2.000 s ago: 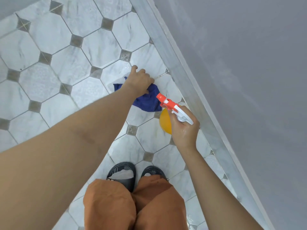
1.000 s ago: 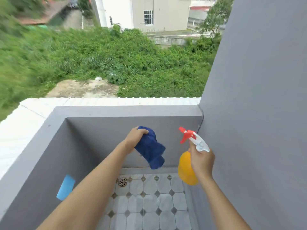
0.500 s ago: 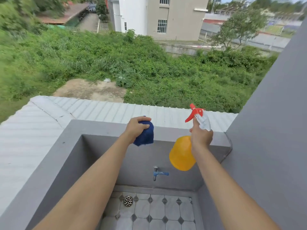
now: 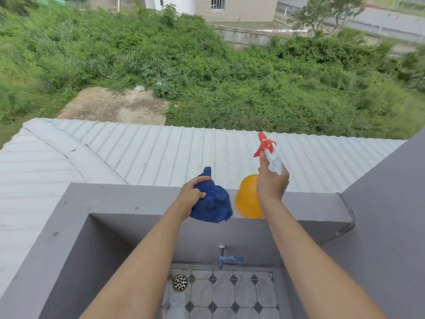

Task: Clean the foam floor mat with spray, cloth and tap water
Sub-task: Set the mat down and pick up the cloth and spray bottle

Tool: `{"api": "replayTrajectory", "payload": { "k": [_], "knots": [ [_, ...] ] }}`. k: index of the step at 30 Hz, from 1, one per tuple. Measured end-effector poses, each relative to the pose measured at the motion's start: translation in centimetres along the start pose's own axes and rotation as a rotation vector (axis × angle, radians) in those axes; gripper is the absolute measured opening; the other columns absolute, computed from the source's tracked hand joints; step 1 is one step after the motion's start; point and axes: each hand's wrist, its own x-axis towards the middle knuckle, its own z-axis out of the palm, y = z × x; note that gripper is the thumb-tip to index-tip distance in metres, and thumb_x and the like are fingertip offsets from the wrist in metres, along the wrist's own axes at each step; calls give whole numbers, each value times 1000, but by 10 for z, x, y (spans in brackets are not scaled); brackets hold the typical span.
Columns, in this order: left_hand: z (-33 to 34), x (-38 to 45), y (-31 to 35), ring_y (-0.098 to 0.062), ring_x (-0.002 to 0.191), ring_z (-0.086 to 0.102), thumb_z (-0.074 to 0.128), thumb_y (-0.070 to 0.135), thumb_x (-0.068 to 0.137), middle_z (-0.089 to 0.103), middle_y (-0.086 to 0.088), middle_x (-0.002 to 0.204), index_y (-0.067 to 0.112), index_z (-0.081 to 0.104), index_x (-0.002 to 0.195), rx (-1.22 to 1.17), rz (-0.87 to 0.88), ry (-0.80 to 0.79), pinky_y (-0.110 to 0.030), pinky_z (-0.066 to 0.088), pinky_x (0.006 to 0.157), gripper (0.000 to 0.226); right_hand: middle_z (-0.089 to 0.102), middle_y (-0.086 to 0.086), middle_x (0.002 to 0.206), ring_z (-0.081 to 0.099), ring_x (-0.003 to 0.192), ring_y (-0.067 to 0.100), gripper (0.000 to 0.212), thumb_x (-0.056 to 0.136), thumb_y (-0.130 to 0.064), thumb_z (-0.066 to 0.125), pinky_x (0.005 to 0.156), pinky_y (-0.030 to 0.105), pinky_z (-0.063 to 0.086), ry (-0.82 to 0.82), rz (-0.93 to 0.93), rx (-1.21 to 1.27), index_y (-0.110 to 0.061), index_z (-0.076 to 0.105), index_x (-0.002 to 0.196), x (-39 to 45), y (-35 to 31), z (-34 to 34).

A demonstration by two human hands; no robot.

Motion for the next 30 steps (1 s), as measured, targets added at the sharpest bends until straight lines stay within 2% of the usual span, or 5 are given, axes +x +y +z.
{"api": "replayTrajectory", "payload": {
  "k": [8,15,22,26,30],
  "knots": [
    [-31,11,-40,-19,114,53,42,-7,85,47,-1,141,31,46,143,288,33,105,-27,47,88,69,67,-5,77,65,88,23,16,86,-40,67,82,42,53,-41,-107,-98,-37,57,74,13,19,4],
    [-10,12,-47,-36,136,30,57,25,80,25,-13,154,28,40,144,1151,135,359,-46,32,102,66,72,2,77,68,81,18,37,84,-48,63,80,38,55,-58,-171,-212,-12,68,90,22,34,3],
    [-1,40,-68,-29,152,12,5,53,94,18,-4,164,22,30,153,1369,490,40,-56,4,119,71,67,10,65,69,72,23,38,88,-43,59,61,31,51,-15,-244,-260,-5,65,88,30,51,6],
    [1,48,-80,-26,152,9,4,60,92,15,-2,164,25,20,156,1392,488,34,-54,5,120,74,67,9,64,70,69,21,35,89,-39,60,61,30,53,47,-267,-249,-7,61,74,30,56,9],
    [-1,47,-79,-27,151,14,6,59,93,19,-4,163,23,23,155,1410,515,36,-55,8,121,74,61,-7,58,60,56,0,28,90,-30,63,54,7,43,122,-303,-302,-14,55,68,27,56,12]
  ]
}}
